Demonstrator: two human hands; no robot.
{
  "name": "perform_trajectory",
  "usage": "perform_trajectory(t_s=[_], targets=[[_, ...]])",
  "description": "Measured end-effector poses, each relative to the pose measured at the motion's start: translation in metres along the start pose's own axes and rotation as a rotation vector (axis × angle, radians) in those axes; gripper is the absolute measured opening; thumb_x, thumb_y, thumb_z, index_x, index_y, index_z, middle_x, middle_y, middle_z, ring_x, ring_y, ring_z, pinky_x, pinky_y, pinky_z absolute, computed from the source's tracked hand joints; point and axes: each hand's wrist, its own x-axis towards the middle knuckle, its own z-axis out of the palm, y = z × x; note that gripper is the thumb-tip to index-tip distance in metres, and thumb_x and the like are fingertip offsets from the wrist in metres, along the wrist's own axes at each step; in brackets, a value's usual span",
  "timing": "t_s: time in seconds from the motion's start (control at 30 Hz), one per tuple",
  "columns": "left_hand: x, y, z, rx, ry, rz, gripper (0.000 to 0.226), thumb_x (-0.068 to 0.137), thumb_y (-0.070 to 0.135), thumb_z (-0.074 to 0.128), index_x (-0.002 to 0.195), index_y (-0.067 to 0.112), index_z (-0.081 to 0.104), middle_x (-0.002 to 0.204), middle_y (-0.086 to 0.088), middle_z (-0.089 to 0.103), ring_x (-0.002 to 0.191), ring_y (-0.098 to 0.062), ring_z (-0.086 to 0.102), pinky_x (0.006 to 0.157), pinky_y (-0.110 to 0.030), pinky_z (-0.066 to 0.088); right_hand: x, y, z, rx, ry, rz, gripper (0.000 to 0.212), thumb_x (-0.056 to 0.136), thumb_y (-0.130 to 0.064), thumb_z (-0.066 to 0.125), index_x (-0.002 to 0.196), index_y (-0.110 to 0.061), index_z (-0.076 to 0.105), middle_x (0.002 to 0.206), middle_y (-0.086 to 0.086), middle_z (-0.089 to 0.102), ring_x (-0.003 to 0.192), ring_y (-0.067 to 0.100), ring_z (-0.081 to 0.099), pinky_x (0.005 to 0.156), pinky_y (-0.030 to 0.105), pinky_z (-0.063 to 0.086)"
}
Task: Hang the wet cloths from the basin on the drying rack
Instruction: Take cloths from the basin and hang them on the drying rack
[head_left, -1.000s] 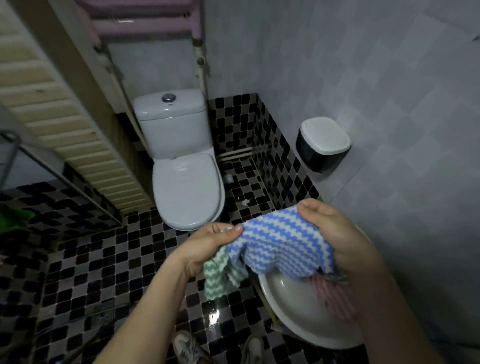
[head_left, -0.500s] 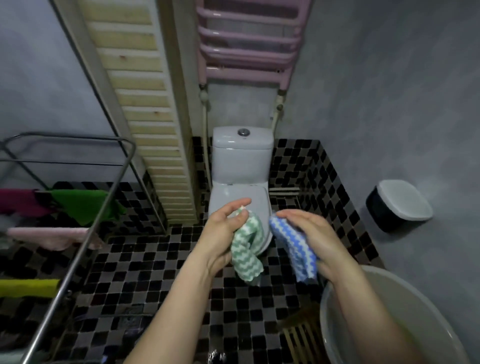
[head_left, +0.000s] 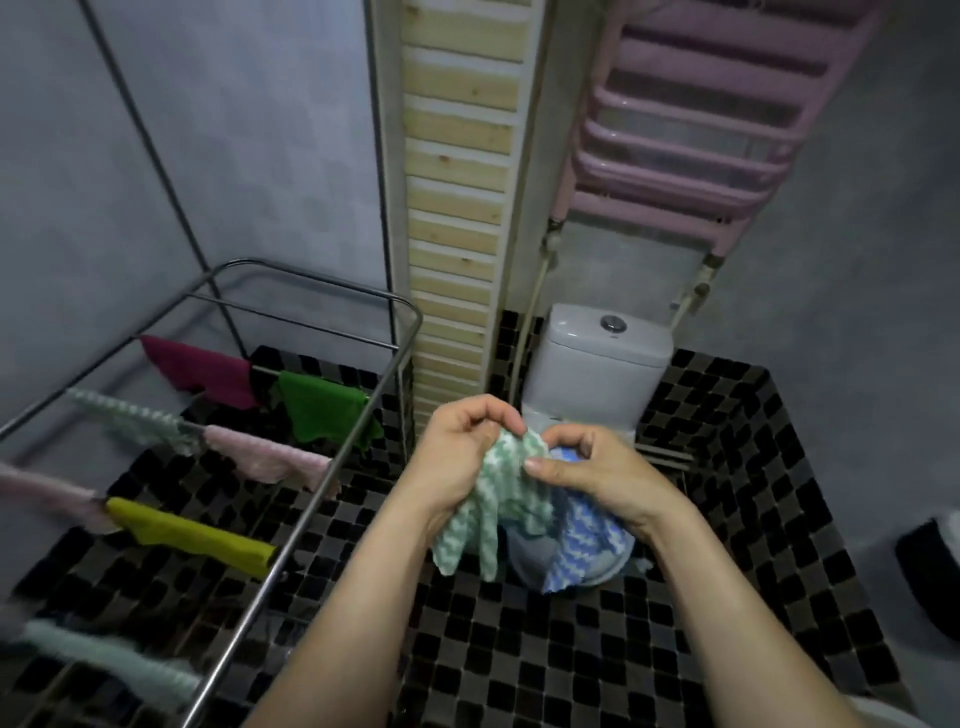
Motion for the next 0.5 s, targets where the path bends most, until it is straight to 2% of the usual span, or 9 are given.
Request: perform_trajectory(t_s=[0.1,0.17,0.23,0.3,0.37,0.43,0.5], targets=[[0.006,0.012,-0.016,-0.147,0.018,-0.021,0.048,0.095,-0.009,0.038,0.072,0.018,0.071,0.066,-0.007,0.063,0.055,-0.016,0.055,0.055,-0.025,0.046,0.021,-0.002,0.012,-0.034,-0.128,0.013,0.028,0.077,-0.009,0.075,0.105,-0.008,0.072,0.102,0.009,0.074,0.095,0.019,0.069,0.088,0.031,0.054],[0.011,0.018,-0.024,-0.237,0.026,-0.021,0.040,0.097,-0.006,0.040,0.085,0.014,0.073,0.069,-0.006,0.066,0.059,-0.015,0.059,0.059,-0.026,0.051,0.039,0.000,0.018,-0.078,-0.174,0.040,0.020,0.083,-0.003,0.071,0.103,-0.004,0.072,0.101,0.010,0.074,0.094,0.019,0.070,0.088,0.032,0.054],[0.017,0.023,-0.031,-0.304,0.037,-0.006,0.037,0.097,-0.005,0.040,0.095,0.012,0.072,0.072,-0.005,0.067,0.062,-0.015,0.060,0.062,-0.026,0.051,0.054,0.003,0.021,-0.116,-0.183,0.080,0.011,0.086,-0.004,0.069,0.095,-0.006,0.075,0.097,0.010,0.076,0.090,0.018,0.071,0.087,0.031,0.054],[0.027,0.027,-0.042,-0.315,0.080,0.013,0.036,0.097,-0.004,0.040,0.099,0.012,0.072,0.072,-0.004,0.068,0.062,-0.014,0.060,0.062,-0.026,0.050,0.071,0.004,0.018,-0.161,-0.194,0.103,0.011,0.089,-0.009,0.066,0.095,-0.006,0.075,0.100,0.011,0.076,0.094,0.021,0.071,0.091,0.034,0.054],[0.034,0.030,-0.052,-0.263,0.135,0.000,0.035,0.097,-0.002,0.044,0.097,0.014,0.075,0.075,-0.007,0.070,0.068,-0.019,0.062,0.064,-0.028,0.051,0.085,0.001,0.009,-0.215,-0.172,0.110,0.014,0.092,-0.013,0.063,0.098,-0.009,0.075,0.102,0.008,0.075,0.097,0.023,0.071,0.093,0.038,0.054],[0.043,0.026,-0.064,-0.149,0.188,-0.023,0.033,0.095,0.002,0.050,0.093,0.020,0.077,0.082,-0.022,0.069,0.075,-0.028,0.061,0.069,-0.035,0.050,0.102,-0.001,-0.006,-0.315,-0.129,0.086,0.014,0.095,-0.017,0.061,0.097,-0.013,0.075,0.099,0.004,0.076,0.094,0.021,0.072,0.091,0.043,0.055],[0.054,0.018,-0.075,0.028,0.251,-0.046,0.029,0.093,0.006,0.056,0.095,0.026,0.077,0.082,-0.033,0.061,0.070,-0.031,0.052,0.065,-0.040,0.042,0.125,-0.006,-0.023,-0.464,-0.080,0.017,0.015,0.095,-0.021,0.061,0.091,-0.018,0.074,0.093,0.000,0.076,0.090,0.018,0.071,0.089,0.044,0.055]])
